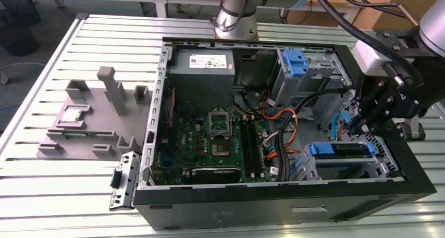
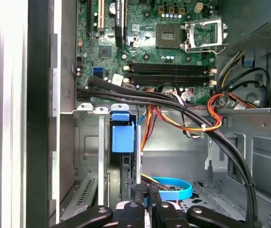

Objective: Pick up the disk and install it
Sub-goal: 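Insert the first disk wire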

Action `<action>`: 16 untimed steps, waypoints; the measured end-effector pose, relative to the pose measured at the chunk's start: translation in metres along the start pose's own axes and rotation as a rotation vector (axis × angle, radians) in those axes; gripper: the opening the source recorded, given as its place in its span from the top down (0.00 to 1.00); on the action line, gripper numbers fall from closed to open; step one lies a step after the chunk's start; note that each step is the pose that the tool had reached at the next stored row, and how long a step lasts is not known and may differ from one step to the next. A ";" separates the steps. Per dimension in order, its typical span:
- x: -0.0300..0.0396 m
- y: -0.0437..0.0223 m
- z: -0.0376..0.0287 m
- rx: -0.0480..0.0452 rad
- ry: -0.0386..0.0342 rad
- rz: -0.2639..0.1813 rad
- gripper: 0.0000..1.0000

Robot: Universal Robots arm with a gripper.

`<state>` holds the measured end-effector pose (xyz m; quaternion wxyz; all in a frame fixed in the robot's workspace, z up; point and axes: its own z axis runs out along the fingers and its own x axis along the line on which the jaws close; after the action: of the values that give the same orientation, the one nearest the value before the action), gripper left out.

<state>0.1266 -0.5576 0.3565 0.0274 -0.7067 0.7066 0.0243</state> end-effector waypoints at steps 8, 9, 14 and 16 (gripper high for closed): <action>0.0084 0.0072 0.0041 0.0281 -0.0079 -0.003 0.84; 0.0095 0.0082 0.0046 0.0305 -0.0088 -0.003 0.84; 0.0144 0.0127 0.0078 0.0427 -0.0154 -0.005 0.84; 0.0161 0.0139 0.0088 0.0488 -0.0187 -0.006 0.84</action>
<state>0.1128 -0.5730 0.3464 0.0513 -0.7076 0.7046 0.0136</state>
